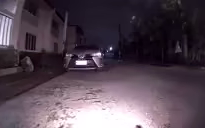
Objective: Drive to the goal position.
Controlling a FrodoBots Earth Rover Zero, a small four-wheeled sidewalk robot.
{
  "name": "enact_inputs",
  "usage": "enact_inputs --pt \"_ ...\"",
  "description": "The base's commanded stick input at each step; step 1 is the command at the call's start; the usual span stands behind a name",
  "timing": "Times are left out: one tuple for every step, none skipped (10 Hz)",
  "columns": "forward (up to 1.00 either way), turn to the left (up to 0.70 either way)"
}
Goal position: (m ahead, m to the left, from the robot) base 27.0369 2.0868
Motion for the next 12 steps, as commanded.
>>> enact_inputs --pt "0.00 0.00" --pt "0.00 0.00" --pt "0.00 0.00" --pt "0.00 0.00" --pt "0.01 0.00" --pt "0.10 0.00" --pt "0.18 0.00" --pt "0.27 0.00" --pt "0.35 0.00" --pt "0.44 0.00" --pt "0.52 0.00" --pt "0.61 0.00"
